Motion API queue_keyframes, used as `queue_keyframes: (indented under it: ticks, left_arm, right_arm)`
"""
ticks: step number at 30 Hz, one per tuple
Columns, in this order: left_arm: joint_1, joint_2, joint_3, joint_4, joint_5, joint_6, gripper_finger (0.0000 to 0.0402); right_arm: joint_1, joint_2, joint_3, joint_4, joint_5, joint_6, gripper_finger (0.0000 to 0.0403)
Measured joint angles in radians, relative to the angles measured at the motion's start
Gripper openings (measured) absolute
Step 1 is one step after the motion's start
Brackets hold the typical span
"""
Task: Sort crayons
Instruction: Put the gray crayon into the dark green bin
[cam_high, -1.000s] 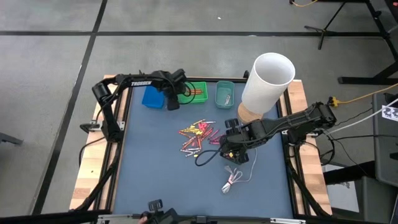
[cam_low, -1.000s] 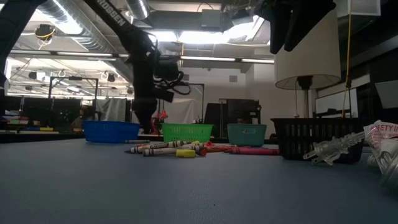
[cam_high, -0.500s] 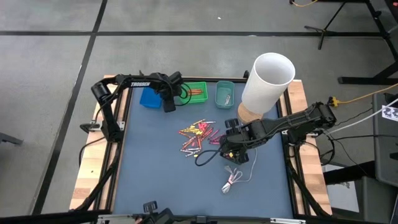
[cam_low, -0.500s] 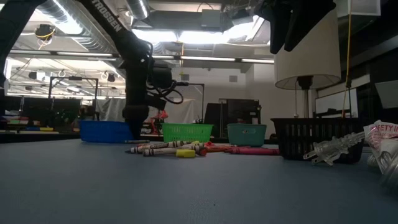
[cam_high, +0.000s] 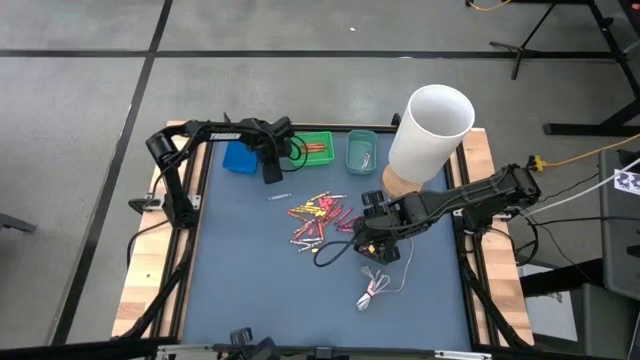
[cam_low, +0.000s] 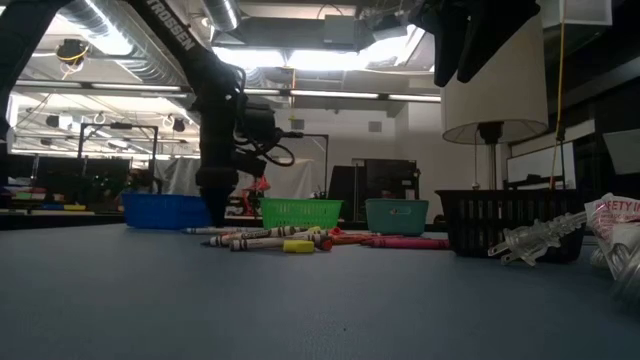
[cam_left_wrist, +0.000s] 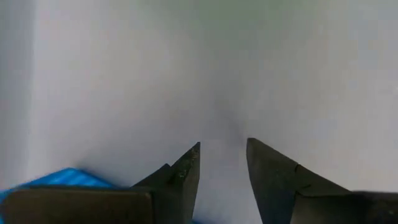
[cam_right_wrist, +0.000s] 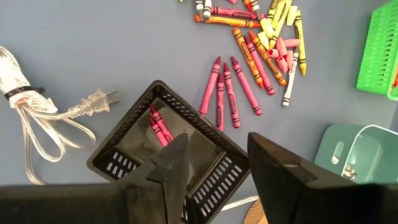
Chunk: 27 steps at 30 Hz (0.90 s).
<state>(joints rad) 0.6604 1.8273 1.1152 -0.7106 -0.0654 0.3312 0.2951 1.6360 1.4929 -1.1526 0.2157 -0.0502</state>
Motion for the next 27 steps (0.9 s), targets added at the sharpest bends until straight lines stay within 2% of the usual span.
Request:
queue_keyframes:
  ticks: [6, 9, 12, 16, 20, 23, 27]
  left_arm:
    - [-0.068, -0.059, 0.000, -0.093, 0.151, -0.070, 0.0116]
    - [-0.147, -0.093, 0.000, -0.122, 0.205, -0.130, 0.0116]
    - [-0.261, -0.110, 0.000, -0.123, 0.214, -0.176, 0.0116]
    - [-0.425, -0.110, 0.000, -0.121, 0.180, -0.213, 0.0116]
    - [-0.559, -0.110, 0.000, -0.111, 0.026, -0.243, 0.0116]
    - [-0.608, -0.110, 0.000, -0.111, -0.058, -0.252, 0.0116]
    - [-0.622, -0.110, 0.000, -0.098, -0.069, -0.282, 0.0116]
  right_arm:
    - [0.000, 0.000, 0.000, 0.000, 0.000, 0.002, 0.0163]
    - [0.000, 0.000, 0.000, 0.001, 0.000, 0.004, 0.0163]
    - [0.000, 0.000, 0.000, 0.002, 0.000, 0.004, 0.0163]
    - [0.000, 0.000, 0.000, 0.002, 0.000, 0.004, 0.0163]
    - [0.000, 0.000, 0.000, 0.002, 0.000, 0.004, 0.0163]
    - [0.000, 0.000, 0.000, 0.002, -0.001, 0.004, 0.0163]
    - [0.000, 0.000, 0.000, 0.002, -0.001, 0.004, 0.0163]
